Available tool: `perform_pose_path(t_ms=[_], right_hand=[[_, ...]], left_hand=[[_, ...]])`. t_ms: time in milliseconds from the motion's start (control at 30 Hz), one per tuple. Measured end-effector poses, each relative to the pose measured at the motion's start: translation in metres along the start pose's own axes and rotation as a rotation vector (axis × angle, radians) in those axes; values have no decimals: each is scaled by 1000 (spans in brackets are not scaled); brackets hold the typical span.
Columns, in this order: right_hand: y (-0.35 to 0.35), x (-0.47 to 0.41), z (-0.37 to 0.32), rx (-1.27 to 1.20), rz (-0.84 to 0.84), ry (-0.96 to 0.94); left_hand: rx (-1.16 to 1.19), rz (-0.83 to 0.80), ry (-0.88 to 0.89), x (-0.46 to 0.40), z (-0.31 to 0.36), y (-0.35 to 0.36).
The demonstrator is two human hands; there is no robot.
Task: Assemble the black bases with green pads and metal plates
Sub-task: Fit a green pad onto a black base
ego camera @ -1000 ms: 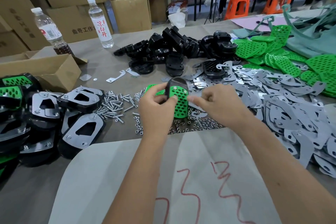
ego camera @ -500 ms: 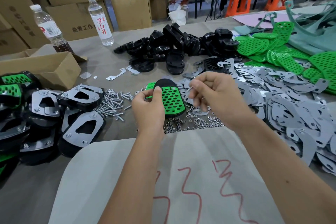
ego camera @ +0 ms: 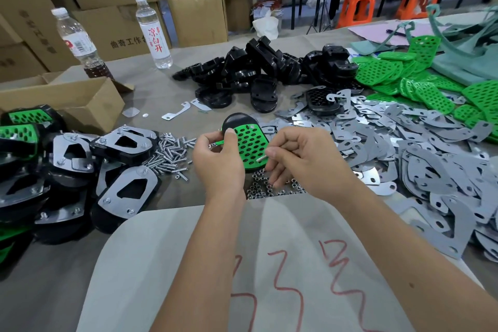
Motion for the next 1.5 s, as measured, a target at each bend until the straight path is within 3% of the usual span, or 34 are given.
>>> perform_pose_path(t_ms=[333,567,700,767,900,1000,1100,1267,1500], right_hand=[[5,-1,5,86,56,27],[19,1,1,347,119,-115],[12,0,7,112,257,42],[5,1,8,113,310,111],[11,-1,11,-201,13,215],[10,-2,10,-237,-31,203],[6,-4,12,-161,-12,168],[3,-5,11,-10,185,84],[1,0,-5,616,379,-227]], left_hand=[[-29,28,112,0,0,-3],[-66,48,118,3,2,-1],[119,86,-49,5,-2,1],[226,86,-131,6,-3,4],[267,47,-128,8,2,6],[252,15,-78,10,4,6],[227,-10,-72,12,4,7],[216,-49,-206,15,0,11],[300,-274,-391,24,9,19]])
Point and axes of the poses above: each hand's wrist, its own x-axis away from the middle knuckle, its own y-axis out of the palm, z = x × y, the point moved 3 cm from there along -x, towards the middle knuckle, and after that the axes turned 11 degrees about x, right-handed, at the moved point
